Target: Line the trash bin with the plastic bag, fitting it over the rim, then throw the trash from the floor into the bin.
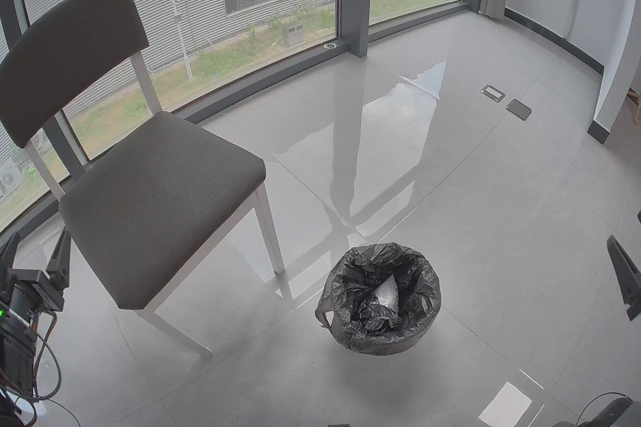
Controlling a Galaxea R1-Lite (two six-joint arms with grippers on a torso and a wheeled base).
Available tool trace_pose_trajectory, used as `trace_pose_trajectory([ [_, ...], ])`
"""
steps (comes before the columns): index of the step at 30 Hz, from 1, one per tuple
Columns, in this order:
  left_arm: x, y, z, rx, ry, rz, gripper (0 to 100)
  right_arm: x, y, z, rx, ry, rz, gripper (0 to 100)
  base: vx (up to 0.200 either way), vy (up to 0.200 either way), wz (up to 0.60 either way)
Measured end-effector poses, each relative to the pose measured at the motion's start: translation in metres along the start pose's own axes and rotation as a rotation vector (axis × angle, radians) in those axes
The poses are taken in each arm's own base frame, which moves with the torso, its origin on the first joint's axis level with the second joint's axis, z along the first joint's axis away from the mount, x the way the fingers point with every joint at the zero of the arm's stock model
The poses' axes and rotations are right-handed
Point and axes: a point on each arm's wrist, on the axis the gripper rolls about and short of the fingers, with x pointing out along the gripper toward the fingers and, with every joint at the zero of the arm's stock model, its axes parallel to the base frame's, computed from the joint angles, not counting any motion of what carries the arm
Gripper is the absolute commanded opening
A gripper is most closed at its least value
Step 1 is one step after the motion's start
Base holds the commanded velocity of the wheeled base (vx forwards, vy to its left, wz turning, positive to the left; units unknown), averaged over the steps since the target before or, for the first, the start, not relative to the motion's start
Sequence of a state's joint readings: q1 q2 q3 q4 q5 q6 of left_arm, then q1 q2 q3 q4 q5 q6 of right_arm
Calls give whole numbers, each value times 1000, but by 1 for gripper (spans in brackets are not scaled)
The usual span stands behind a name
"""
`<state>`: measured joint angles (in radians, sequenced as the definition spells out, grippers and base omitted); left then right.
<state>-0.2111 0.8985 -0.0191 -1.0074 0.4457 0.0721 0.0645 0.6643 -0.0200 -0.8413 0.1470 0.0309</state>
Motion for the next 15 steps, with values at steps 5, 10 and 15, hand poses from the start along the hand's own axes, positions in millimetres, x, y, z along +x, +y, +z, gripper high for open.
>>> trace_pose_trajectory([
  [5,-18,12,1,-24,-25,39,100,-33,5,-14,49,38,-3,100,0,0,0],
  [10,-39,22,-2,-50,-55,78,100,-59,11,-28,114,42,-1,100,0,0,0],
  [15,-53,28,-1,-85,-111,103,100,-73,13,-44,154,96,32,100,0,0,0],
])
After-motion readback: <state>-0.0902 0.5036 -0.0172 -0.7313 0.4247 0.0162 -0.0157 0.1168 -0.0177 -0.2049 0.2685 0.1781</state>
